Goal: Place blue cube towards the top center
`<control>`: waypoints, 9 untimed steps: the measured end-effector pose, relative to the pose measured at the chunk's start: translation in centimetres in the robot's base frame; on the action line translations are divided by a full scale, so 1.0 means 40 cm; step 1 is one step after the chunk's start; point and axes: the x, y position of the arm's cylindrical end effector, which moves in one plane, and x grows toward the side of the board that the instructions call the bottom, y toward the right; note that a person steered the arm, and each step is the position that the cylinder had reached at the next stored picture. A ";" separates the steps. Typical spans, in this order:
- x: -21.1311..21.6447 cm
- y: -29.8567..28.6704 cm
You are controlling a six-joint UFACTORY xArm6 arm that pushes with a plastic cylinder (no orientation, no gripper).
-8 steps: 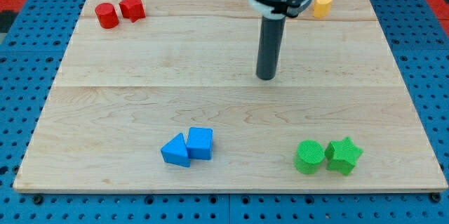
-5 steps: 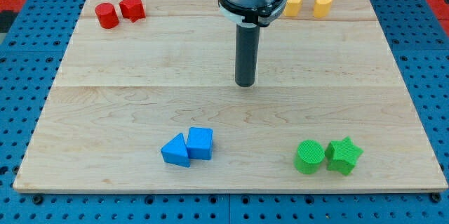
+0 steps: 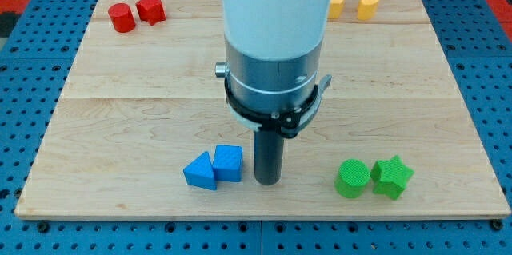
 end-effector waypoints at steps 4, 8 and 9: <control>-0.195 -0.236; -0.284 0.054; -0.294 0.118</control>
